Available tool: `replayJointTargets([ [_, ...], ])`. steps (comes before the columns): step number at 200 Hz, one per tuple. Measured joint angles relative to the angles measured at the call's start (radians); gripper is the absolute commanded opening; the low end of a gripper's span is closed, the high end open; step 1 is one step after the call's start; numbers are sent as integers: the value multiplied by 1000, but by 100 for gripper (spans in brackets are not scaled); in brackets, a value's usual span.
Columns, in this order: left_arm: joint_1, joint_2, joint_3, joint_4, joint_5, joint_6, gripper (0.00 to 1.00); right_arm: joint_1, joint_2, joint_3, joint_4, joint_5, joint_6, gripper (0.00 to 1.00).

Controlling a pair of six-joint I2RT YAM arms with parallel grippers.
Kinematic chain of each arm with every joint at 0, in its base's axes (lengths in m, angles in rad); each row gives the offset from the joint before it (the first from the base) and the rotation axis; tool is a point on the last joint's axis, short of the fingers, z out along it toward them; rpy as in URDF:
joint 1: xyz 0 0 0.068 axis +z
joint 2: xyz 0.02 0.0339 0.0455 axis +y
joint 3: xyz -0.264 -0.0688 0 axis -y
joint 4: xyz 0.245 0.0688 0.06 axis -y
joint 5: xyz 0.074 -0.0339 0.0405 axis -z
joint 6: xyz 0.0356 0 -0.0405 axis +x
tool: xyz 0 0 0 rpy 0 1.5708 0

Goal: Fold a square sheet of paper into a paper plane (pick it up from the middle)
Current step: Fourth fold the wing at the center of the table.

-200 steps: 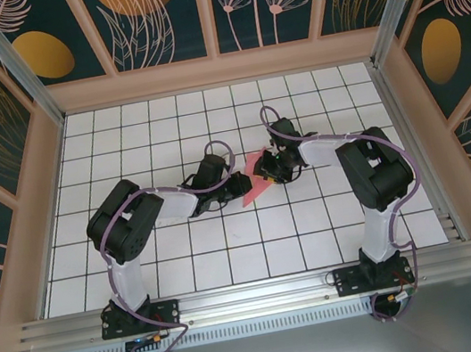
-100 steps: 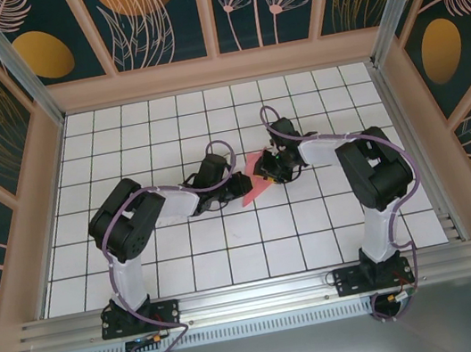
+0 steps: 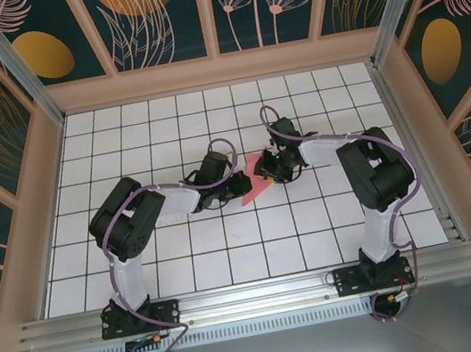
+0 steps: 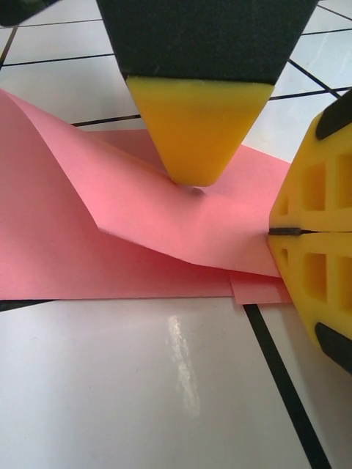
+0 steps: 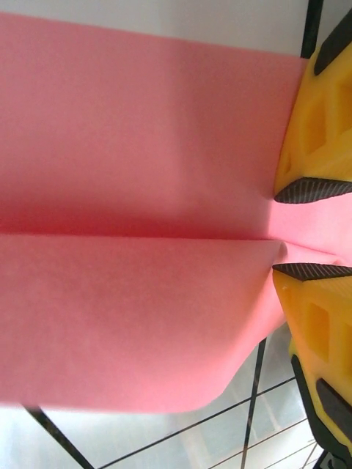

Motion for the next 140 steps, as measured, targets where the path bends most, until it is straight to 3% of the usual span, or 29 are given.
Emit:
replayJointTargets([
  [30,0,4,6,-5,4,3,4,-19,-35,-7,-16,15,-42,33],
  [71,0,5,11,-15,3,3,1,-27,-83,-23,26,-47,-103,11],
  [140,0,6,15,-23,3,3,0,-9,-23,-45,81,-151,-160,7],
])
